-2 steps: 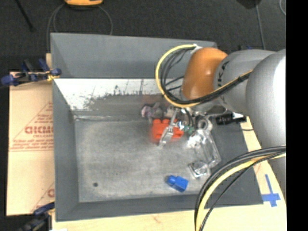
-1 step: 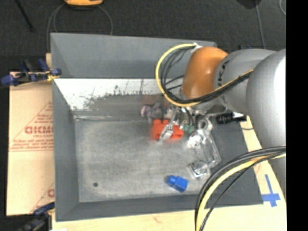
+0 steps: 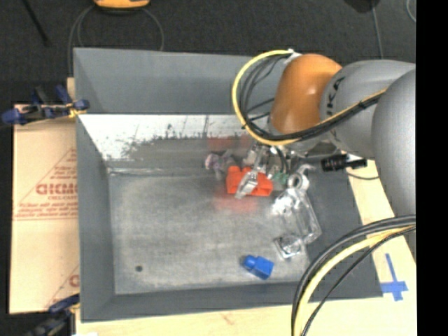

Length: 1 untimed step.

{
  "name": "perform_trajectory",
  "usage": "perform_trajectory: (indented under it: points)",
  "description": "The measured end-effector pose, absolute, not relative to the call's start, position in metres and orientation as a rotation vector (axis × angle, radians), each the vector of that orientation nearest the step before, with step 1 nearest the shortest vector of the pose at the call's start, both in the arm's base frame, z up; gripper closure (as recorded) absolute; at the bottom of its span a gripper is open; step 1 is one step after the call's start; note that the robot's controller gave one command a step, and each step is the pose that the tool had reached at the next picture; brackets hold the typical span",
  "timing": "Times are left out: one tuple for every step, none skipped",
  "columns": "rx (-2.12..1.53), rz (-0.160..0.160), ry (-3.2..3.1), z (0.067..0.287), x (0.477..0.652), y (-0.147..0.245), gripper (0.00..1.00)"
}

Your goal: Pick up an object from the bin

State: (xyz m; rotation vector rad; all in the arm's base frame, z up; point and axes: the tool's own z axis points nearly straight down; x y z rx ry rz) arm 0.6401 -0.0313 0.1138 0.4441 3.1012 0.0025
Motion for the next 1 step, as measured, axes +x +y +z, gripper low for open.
perform_trajectory:
  points:
    - [0.436, 0.003, 3.099, 0.1807, 0.6431, -0.0317, 1.0]
